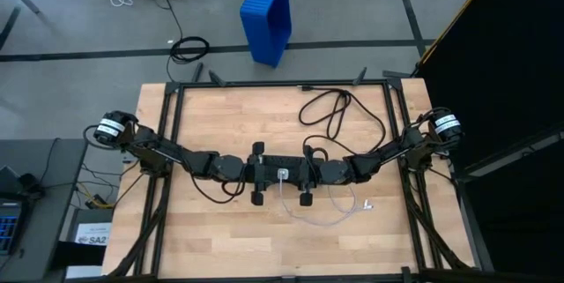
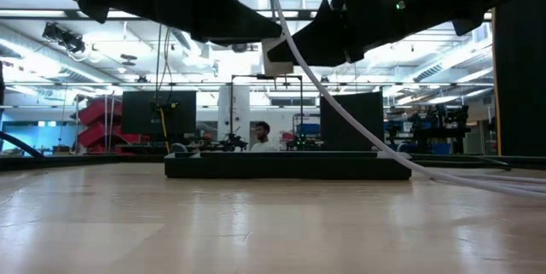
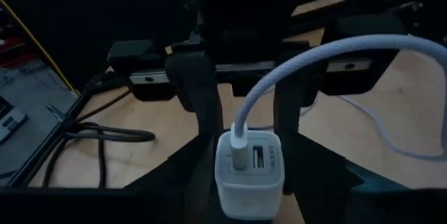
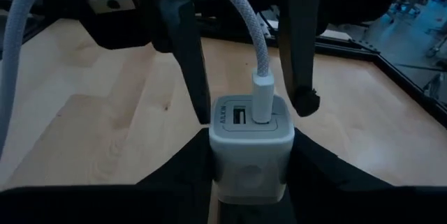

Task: Insert USB
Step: Remove the USB cable from the white charger adapter

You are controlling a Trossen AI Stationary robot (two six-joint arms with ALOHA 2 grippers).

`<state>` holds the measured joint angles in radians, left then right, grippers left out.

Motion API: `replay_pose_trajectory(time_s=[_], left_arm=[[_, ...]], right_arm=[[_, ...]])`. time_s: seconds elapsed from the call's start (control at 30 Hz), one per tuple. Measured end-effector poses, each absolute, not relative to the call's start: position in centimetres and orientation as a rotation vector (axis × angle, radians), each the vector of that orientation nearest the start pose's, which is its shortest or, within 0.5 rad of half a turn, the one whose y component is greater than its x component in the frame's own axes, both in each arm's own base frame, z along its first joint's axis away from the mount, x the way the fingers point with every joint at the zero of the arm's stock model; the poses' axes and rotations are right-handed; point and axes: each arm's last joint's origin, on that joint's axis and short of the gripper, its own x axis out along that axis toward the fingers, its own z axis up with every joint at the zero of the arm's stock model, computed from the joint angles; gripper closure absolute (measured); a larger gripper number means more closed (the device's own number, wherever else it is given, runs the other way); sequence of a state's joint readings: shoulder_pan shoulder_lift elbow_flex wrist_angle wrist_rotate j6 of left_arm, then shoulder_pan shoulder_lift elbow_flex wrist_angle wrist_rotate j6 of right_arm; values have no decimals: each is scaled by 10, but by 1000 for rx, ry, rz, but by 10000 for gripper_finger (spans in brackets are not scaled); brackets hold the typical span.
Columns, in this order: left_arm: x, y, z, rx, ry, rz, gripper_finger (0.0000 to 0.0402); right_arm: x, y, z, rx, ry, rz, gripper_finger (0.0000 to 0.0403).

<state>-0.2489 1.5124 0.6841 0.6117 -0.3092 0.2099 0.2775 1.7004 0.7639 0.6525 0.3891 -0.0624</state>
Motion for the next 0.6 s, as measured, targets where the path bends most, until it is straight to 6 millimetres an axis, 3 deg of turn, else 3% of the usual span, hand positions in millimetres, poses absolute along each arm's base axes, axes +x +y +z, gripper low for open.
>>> replay_pose_trajectory(time_s=[0.13, 0.4, 0.6], left_arm=[[300, -67, 207, 286, 208, 37, 273], [300, -67, 206, 288, 218, 31, 385], [300, -67, 206, 294, 216, 30, 394]], right_arm=[[328, 82, 177, -155, 273, -102, 292], [328, 82, 177, -158, 276, -98, 292], [329, 82, 176, -157, 279, -87, 292]])
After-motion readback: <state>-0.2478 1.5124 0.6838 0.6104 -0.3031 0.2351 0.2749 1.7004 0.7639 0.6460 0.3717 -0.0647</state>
